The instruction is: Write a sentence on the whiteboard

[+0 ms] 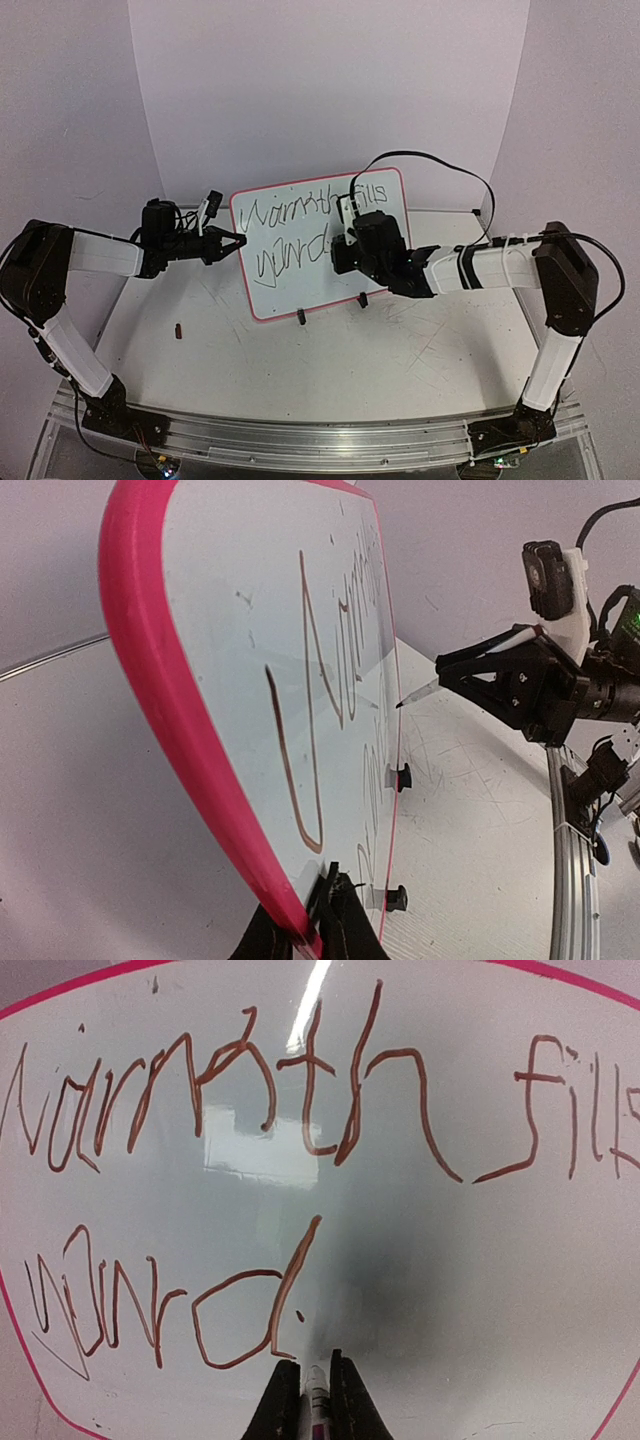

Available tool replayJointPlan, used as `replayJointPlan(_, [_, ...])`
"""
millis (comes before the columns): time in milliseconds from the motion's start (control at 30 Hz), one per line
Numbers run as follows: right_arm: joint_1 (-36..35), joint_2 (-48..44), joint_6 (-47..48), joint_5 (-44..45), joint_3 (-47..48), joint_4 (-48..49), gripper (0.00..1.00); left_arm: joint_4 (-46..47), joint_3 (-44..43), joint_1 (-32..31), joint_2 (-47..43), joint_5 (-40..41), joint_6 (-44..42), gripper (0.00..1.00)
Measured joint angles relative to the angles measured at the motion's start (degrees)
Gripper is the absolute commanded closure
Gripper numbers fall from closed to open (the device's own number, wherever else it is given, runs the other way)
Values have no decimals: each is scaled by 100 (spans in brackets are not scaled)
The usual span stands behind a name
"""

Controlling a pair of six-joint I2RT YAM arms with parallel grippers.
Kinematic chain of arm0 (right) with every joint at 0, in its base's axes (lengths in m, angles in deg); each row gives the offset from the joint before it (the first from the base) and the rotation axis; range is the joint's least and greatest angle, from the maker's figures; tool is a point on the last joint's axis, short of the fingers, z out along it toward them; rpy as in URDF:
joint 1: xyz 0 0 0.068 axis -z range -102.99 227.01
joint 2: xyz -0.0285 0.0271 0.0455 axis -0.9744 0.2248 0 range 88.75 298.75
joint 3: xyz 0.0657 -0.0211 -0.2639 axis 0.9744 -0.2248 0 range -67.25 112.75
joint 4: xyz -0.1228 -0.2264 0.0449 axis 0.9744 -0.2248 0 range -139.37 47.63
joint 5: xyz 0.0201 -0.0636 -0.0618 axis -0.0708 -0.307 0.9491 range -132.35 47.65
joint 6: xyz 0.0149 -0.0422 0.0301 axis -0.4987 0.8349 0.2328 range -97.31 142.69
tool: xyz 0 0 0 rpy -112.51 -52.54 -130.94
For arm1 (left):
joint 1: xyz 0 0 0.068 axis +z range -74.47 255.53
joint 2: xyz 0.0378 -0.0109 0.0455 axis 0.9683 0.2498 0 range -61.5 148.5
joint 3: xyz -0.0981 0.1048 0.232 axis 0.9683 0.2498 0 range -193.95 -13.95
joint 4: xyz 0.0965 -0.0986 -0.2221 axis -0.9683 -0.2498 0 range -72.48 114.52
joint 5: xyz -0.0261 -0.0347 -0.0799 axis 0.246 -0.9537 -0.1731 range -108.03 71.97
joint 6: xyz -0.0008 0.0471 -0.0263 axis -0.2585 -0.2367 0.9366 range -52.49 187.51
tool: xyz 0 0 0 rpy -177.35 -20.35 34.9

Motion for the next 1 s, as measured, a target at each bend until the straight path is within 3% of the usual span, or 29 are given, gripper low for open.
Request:
replayJointPlan(233, [181,-269,-59,-26,-57,66,100,0,-2,0,0,0,0,100])
replayJointPlan(1000, [283,126,75,-78,409,117,100,-7,-4,-11,0,11,0,100])
